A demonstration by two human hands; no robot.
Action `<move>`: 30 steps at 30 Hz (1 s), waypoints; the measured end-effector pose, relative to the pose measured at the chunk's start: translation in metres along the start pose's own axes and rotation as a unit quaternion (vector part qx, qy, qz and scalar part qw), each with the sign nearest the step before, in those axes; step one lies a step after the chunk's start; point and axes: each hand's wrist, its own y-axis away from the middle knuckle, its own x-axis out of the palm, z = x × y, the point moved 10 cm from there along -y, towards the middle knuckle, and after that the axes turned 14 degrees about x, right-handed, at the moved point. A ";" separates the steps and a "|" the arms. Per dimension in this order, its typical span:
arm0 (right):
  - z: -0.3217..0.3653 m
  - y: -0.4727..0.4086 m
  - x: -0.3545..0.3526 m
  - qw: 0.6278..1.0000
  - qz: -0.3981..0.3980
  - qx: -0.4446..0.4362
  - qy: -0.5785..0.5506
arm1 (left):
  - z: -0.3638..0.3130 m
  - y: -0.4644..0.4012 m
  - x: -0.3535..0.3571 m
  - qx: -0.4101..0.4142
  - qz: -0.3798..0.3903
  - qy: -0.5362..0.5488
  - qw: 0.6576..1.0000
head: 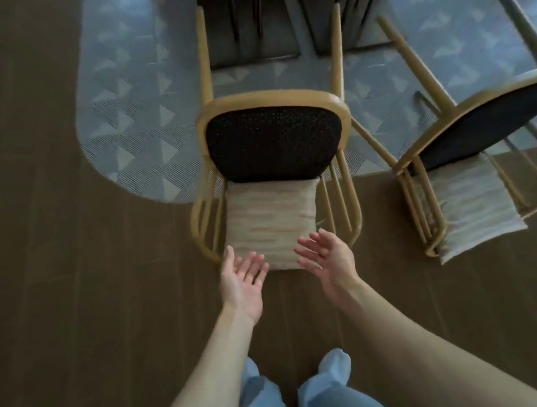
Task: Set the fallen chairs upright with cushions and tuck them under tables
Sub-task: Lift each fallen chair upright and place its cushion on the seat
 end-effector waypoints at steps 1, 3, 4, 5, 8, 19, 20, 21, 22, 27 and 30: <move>-0.008 -0.017 -0.006 1.000 -0.003 0.009 -0.012 | 0.016 -0.012 -0.006 -0.004 -0.010 -0.004 1.000; -0.026 -0.051 -0.014 0.999 -0.006 0.030 -0.036 | 0.048 -0.040 -0.018 -0.018 -0.022 -0.013 1.000; -0.037 -0.071 -0.019 0.998 -0.007 0.040 -0.043 | 0.066 -0.055 -0.026 -0.026 -0.027 -0.016 0.999; -0.048 -0.091 -0.023 0.998 -0.009 0.046 -0.049 | 0.081 -0.071 -0.035 -0.032 -0.035 -0.022 0.999; -0.083 -0.155 -0.038 0.996 -0.018 0.069 -0.057 | 0.129 -0.124 -0.062 -0.041 -0.056 -0.049 0.996; -0.197 -0.376 -0.053 0.982 0.033 0.147 -0.115 | 0.263 -0.298 -0.128 -0.068 -0.050 -0.046 0.995; -0.201 -0.395 -0.055 0.982 0.039 0.141 -0.119 | 0.272 -0.314 -0.130 -0.067 -0.043 -0.036 0.996; -0.202 -0.414 -0.056 0.983 0.048 0.129 -0.125 | 0.281 -0.332 -0.131 -0.063 -0.031 -0.026 0.997; -0.202 -0.430 -0.058 0.982 0.061 0.116 -0.133 | 0.287 -0.347 -0.131 -0.058 -0.013 -0.017 0.998; -0.209 -0.476 -0.056 0.978 0.119 0.061 -0.158 | 0.315 -0.389 -0.142 -0.032 0.039 0.015 0.999; -0.217 -0.480 -0.055 0.973 0.090 0.068 -0.199 | 0.317 -0.393 -0.149 -0.023 0.034 0.032 0.999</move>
